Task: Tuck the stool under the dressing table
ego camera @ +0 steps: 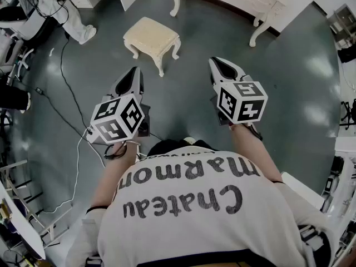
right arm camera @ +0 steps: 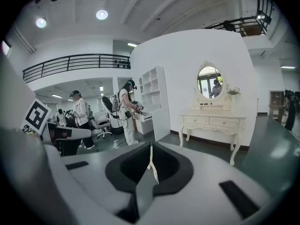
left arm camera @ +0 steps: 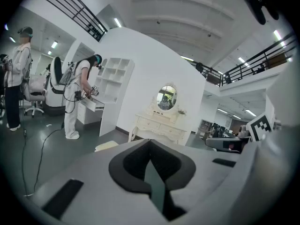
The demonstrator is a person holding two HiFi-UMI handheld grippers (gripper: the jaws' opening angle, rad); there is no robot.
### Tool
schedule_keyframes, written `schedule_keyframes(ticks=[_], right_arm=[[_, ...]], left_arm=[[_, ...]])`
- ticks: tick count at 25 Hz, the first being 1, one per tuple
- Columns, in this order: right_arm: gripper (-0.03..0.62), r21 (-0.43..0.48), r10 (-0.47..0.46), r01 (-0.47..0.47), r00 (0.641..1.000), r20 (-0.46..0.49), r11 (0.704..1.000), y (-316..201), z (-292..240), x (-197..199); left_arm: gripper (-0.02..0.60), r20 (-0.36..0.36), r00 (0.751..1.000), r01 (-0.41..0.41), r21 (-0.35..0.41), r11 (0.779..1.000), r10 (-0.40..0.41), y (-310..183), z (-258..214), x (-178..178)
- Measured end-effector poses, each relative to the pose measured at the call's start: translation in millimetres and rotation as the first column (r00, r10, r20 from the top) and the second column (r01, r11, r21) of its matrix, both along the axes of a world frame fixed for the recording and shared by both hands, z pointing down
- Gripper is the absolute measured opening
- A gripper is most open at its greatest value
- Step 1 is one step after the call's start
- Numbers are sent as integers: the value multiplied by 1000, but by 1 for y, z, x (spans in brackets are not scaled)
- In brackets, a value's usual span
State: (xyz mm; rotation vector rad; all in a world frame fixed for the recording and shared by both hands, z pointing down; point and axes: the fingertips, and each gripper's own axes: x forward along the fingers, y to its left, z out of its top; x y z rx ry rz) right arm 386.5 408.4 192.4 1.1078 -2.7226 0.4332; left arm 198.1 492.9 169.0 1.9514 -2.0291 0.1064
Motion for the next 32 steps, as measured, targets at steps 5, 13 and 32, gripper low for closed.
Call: schedule_keyframes(ticks=[5,13,32], right_arm=[[34,1,-9,9,1000,-6,1000,-1,0,-1],[34,-16,-14,14,1000,-6,1000,-1,5,-13],[34,-26,-92,91,995,-30,996,21,12,-109]], left_arm=[[21,-10,1000,5,-5,1000,-5,0,3,1],[23,-14,1000,19,-14,1000,-19,7,7,-13],[21,53,999,-7,-20,1000,8,44,16,-95]])
